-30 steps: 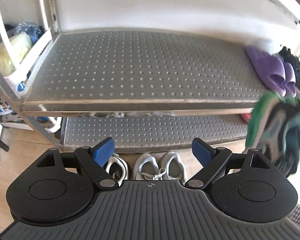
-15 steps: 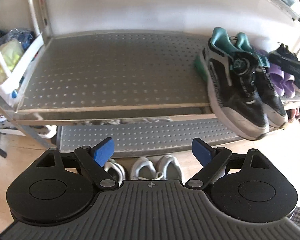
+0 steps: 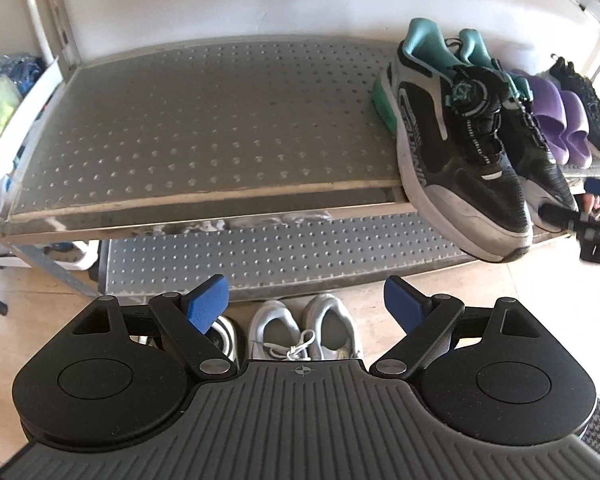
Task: Organize scattered shoes
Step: 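Lift the teal-and-black sneakers onto the shelf beside the purple slides, then open the right tool and push the teal-and-black sneakers into line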
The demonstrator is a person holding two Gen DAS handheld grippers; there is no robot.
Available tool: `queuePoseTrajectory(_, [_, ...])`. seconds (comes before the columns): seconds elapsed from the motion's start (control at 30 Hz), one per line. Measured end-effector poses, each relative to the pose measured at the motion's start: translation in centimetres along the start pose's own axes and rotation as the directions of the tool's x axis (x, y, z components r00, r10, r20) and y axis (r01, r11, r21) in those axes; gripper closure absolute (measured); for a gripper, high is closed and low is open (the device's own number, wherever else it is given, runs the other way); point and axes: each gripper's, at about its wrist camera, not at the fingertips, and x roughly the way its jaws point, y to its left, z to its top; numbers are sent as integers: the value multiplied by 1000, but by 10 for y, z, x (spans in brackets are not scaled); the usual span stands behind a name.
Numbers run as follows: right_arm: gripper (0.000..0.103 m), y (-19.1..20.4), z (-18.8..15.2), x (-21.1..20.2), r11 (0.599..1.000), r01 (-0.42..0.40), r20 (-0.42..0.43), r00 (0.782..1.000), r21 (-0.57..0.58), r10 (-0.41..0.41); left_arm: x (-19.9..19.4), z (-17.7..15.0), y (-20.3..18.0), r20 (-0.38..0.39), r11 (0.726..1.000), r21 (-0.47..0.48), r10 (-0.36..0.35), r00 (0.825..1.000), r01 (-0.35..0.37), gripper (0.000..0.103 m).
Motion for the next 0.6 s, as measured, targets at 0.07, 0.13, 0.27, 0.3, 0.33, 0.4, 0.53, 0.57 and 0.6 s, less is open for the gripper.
queuePoseTrajectory(0.07, [16,-3,-6,2,999,33,-47,998,-23,-34,1,0,-2,-4,1000,3,-2,1000,2,14])
queuePoseTrajectory(0.13, [20,-18,-13,4,998,13,-70,998,54,-10,2,0,-4,-6,1000,11,-2,1000,2,14])
queuePoseTrajectory(0.27, [22,-43,-15,33,987,22,-86,996,161,-8,10,0,-12,-13,1000,18,4,1000,-4,14])
queuePoseTrajectory(0.3, [21,-43,-14,37,985,31,-76,997,171,-18,11,0,-14,-16,1000,20,6,1000,-5,14])
queuePoseTrajectory(0.33, [24,-44,-13,42,983,39,-66,997,181,-28,13,0,-16,-17,1000,22,7,1000,-7,14])
queuePoseTrajectory(0.4, [25,-48,-10,48,977,46,-68,997,208,-32,17,0,-20,-22,1000,27,9,1000,-8,14])
queuePoseTrajectory(0.53, [26,-43,2,66,967,81,-77,995,242,-64,23,1,-26,-29,999,31,9,1000,-8,14])
queuePoseTrajectory(0.57, [26,-41,6,70,965,93,-76,994,244,-77,25,1,-26,-30,1000,30,10,999,-9,14])
queuePoseTrajectory(0.6, [27,-38,9,73,964,106,-75,993,245,-90,26,1,-27,-32,1000,29,10,999,-9,14])
